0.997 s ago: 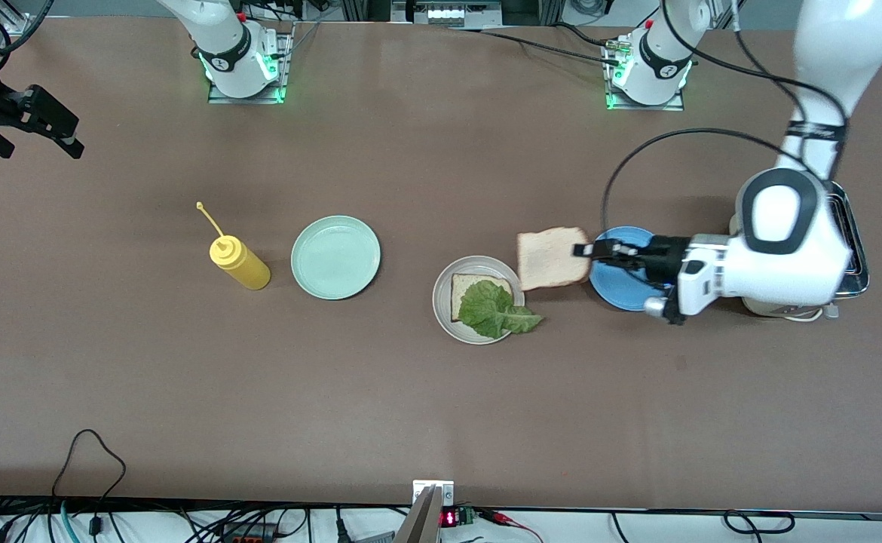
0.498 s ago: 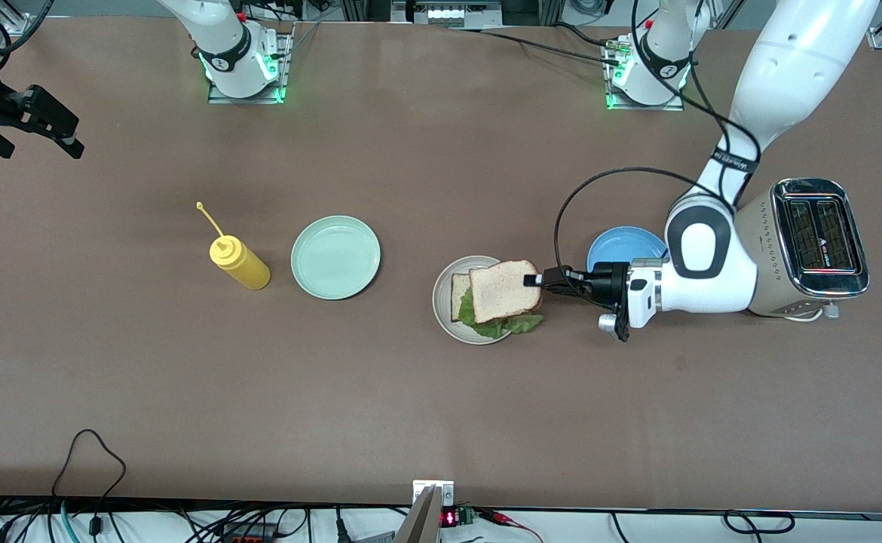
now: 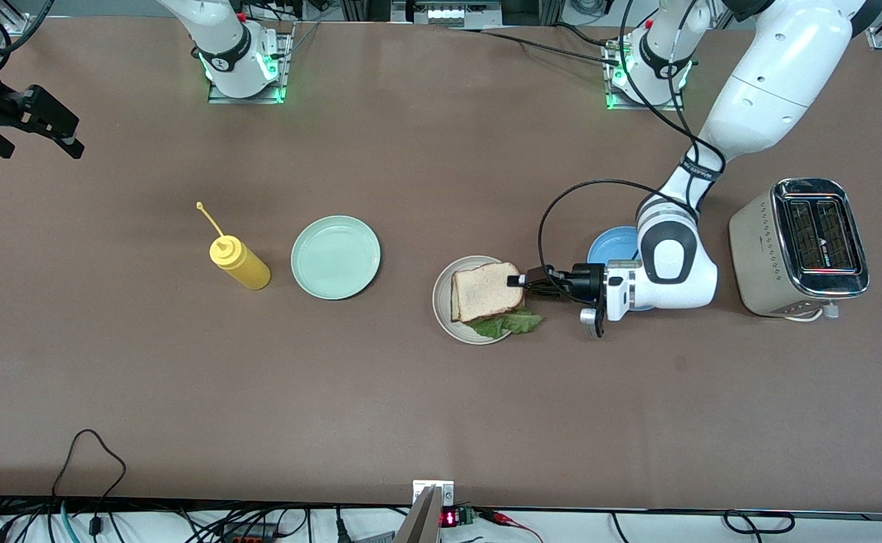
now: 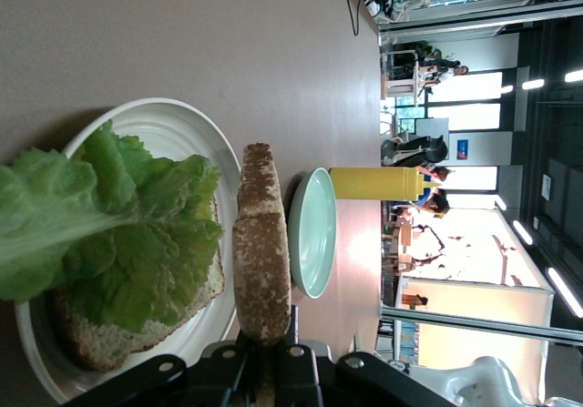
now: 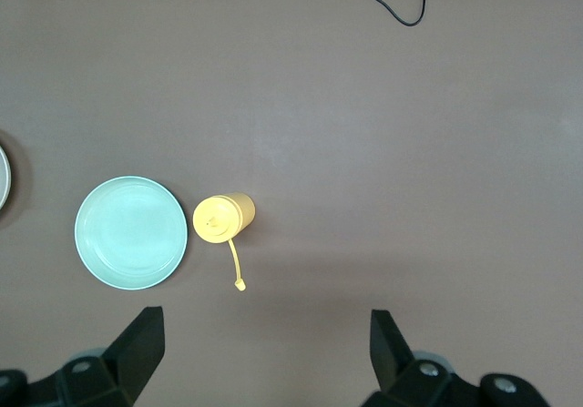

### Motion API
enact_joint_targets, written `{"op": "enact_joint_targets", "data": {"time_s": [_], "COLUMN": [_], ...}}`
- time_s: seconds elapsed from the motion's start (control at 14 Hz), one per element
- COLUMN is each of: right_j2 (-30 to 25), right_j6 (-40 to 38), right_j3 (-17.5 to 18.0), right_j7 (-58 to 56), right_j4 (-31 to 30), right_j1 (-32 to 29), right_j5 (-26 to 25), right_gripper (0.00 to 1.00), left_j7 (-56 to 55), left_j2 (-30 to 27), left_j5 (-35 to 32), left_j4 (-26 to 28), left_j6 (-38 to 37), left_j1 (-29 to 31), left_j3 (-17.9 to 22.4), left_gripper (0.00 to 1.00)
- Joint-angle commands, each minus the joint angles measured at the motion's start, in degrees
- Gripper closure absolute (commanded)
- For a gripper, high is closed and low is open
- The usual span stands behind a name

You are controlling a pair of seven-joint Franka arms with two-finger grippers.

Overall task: Make sandwich in beige plate with both arms
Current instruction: 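Lower the bread onto the lettuce and open the left gripper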

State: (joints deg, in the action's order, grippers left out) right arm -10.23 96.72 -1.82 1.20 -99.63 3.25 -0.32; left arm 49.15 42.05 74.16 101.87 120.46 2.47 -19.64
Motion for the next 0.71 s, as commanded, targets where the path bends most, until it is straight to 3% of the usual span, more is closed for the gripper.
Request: {"op": "enact_joint_targets", "data": {"time_s": [0.0,0.43,0.5,0.64], "right_j2": [-0.4,-0.6,-0.6,-0.6], "right_j6": [-0.6,-0.6,-0.6,-0.6], "right_j3": [0.1,0.1,0.1,0.1], "right_j7": [-0.1,-0.1,-0.1,-0.1], "right_j4": [0.2,0.2,0.2,0.2], "right_j1": [-0.2,-0.2,-0.1,-0.2], "right_j5": [0.0,0.0,0.0,0.0], "right_gripper": [0.00,0.00,0.00,0.00], "left_j7": [1.9,3.1,3.1,2.6], "left_j2": [-0.3,0.5,0.7,0.7], "left_j5": [1.2,1.2,1.2,1.1], "left_j4": [0.1,0.8,1.1,1.3], "left_j6": [3.6,5.1,5.2,6.1], "left_j1": [-1.4,-2.6,-2.6,-2.8], "left_j3": [0.2,0.3,0.3,0.7], "left_gripper": [0.99,0.99,0.94,0.67]}}
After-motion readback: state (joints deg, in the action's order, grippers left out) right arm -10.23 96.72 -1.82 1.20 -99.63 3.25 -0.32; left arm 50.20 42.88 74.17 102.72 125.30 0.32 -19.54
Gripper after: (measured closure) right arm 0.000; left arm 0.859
